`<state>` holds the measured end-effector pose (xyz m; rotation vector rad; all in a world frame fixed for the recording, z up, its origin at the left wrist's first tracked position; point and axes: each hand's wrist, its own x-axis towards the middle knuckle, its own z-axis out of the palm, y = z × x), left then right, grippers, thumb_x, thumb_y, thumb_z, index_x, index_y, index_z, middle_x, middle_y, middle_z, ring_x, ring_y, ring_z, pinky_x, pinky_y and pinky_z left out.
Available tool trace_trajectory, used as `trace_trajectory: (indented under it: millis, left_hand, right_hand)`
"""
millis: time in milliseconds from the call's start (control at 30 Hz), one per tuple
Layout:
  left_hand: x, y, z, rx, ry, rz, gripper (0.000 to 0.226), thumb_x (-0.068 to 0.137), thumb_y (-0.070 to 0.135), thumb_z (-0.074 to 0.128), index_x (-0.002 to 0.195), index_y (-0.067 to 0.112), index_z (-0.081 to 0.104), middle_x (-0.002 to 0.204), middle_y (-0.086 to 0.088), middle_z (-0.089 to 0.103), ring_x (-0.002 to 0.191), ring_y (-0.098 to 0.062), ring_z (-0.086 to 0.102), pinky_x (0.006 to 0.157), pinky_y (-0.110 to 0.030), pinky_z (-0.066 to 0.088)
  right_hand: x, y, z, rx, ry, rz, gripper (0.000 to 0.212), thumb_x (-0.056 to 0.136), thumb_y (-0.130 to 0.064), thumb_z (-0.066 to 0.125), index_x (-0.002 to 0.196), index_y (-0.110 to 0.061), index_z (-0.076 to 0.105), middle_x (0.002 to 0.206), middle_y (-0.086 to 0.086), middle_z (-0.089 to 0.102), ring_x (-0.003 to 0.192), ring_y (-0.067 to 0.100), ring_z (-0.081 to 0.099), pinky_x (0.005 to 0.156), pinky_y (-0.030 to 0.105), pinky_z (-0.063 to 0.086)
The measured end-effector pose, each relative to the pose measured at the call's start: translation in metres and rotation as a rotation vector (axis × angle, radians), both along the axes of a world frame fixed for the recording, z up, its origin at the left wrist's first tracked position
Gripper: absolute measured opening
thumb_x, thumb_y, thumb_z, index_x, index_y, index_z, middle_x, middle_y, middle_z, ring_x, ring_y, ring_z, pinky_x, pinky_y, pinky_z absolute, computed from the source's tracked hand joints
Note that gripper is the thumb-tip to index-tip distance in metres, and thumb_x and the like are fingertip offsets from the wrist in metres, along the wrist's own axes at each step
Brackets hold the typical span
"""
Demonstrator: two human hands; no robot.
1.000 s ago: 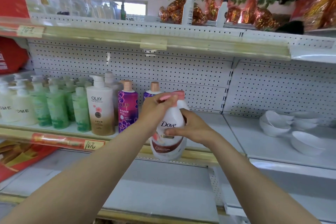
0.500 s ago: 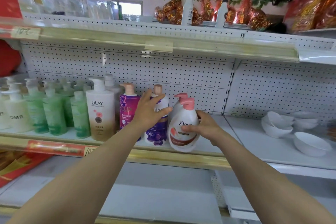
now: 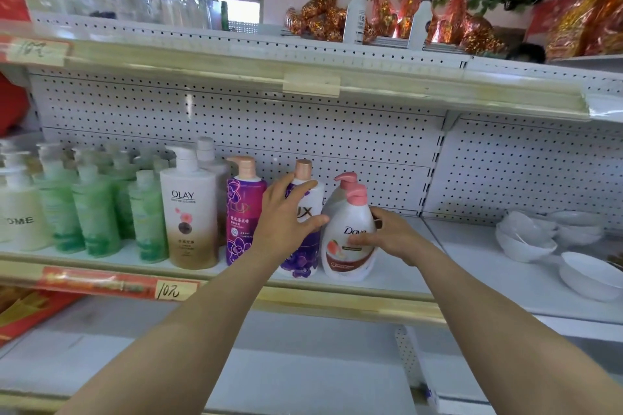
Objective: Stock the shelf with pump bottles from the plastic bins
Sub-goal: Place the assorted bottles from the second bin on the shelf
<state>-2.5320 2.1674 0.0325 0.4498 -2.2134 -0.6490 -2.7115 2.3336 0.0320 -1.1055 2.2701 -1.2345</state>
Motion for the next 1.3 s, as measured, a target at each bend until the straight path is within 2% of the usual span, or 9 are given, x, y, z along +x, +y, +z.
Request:
trace_trajectory:
  millis: [133, 267, 433, 500, 600, 733, 933, 1167, 1300]
  left_hand:
    - [0.000, 0.000, 0.000, 0.006, 0.005, -0.005, 0.068, 0.081, 0.046, 0.075, 0.143, 0.036, 0.046, 0.158, 0.001, 0.023, 0.144, -0.023, 0.014, 0.118, -0.044, 0.020]
    - [0.002, 0.002, 0.001, 0.015, -0.025, -0.004, 0.070, 0.082, 0.046, 0.074, 0.144, 0.038, 0.044, 0.160, 0.002, 0.020, 0.146, -0.022, 0.011, 0.120, -0.044, 0.019]
    - [0.003, 0.007, 0.004, 0.007, -0.059, 0.031, 0.073, 0.081, 0.045, 0.076, 0.145, 0.037, 0.043, 0.162, -0.001, 0.018, 0.148, -0.024, 0.012, 0.120, -0.044, 0.018]
    - [0.005, 0.010, 0.007, -0.028, -0.095, 0.063, 0.076, 0.079, 0.047, 0.076, 0.147, 0.036, 0.042, 0.163, -0.004, 0.017, 0.149, -0.026, 0.012, 0.121, -0.044, 0.017]
    - [0.009, 0.017, 0.012, -0.122, -0.162, 0.126, 0.082, 0.079, 0.048, 0.076, 0.150, 0.032, 0.038, 0.164, -0.008, 0.015, 0.151, -0.027, 0.012, 0.122, -0.042, 0.015]
    - [0.017, 0.041, 0.021, -0.103, -0.174, 0.186, 0.078, 0.084, 0.047, 0.072, 0.151, 0.029, 0.036, 0.163, -0.010, 0.021, 0.149, -0.029, 0.017, 0.121, -0.042, 0.017]
    - [0.027, 0.097, 0.038, -0.051, -0.129, 0.230, 0.061, 0.095, 0.052, 0.051, 0.149, 0.025, 0.039, 0.160, -0.010, 0.027, 0.147, -0.031, 0.021, 0.118, -0.045, 0.023]
    - [0.046, 0.164, 0.030, 0.026, -0.211, 0.285, 0.065, 0.096, 0.055, 0.045, 0.152, 0.024, 0.034, 0.161, -0.010, 0.026, 0.147, -0.033, 0.020, 0.117, -0.048, 0.026]
    - [0.058, 0.198, 0.003, 0.056, -0.232, 0.290, 0.059, 0.097, 0.052, 0.045, 0.146, 0.018, 0.042, 0.157, -0.012, 0.034, 0.145, -0.031, 0.027, 0.117, -0.044, 0.025]
  right_hand:
    - [-0.006, -0.002, 0.006, 0.037, 0.043, 0.035, 0.082, 0.056, -0.038, 0.094, 0.127, -0.031, 0.053, 0.117, -0.010, 0.067, 0.110, 0.011, 0.062, 0.098, 0.042, 0.052]
    - [-0.008, -0.002, 0.006, 0.070, 0.075, 0.037, 0.083, 0.058, -0.037, 0.093, 0.129, -0.030, 0.052, 0.116, -0.009, 0.068, 0.109, 0.013, 0.064, 0.099, 0.043, 0.052]
    - [0.000, -0.001, 0.006, 0.126, 0.166, 0.024, 0.081, 0.068, -0.038, 0.088, 0.138, -0.028, 0.048, 0.118, -0.009, 0.066, 0.112, 0.017, 0.062, 0.092, 0.033, 0.049]
    - [0.007, 0.002, 0.008, 0.146, 0.226, 0.019, 0.084, 0.073, -0.038, 0.085, 0.144, -0.024, 0.042, 0.128, -0.004, 0.062, 0.121, 0.021, 0.057, 0.091, 0.031, 0.044]
    - [0.014, 0.012, 0.020, 0.145, 0.321, -0.052, 0.095, 0.077, -0.041, 0.082, 0.153, -0.017, 0.029, 0.149, 0.006, 0.045, 0.136, 0.026, 0.044, 0.106, 0.036, 0.040]
    - [0.020, 0.038, 0.043, 0.151, 0.473, -0.119, 0.082, 0.087, -0.049, 0.069, 0.152, -0.017, 0.033, 0.153, 0.009, 0.041, 0.136, 0.027, 0.043, 0.108, 0.036, 0.038]
    - [0.039, 0.083, 0.060, 0.116, 0.542, -0.130, 0.072, 0.093, -0.063, 0.048, 0.151, -0.022, 0.034, 0.152, 0.008, 0.041, 0.134, 0.028, 0.045, 0.102, 0.038, 0.041]
    - [0.067, 0.137, 0.056, 0.156, 0.543, -0.090, 0.074, 0.092, -0.067, 0.043, 0.152, -0.026, 0.030, 0.156, 0.006, 0.034, 0.139, 0.028, 0.040, 0.109, 0.046, 0.039]
    - [0.081, 0.163, 0.028, 0.179, 0.540, -0.054, 0.072, 0.094, -0.063, 0.044, 0.152, -0.020, 0.033, 0.155, 0.007, 0.037, 0.140, 0.027, 0.037, 0.110, 0.041, 0.036]
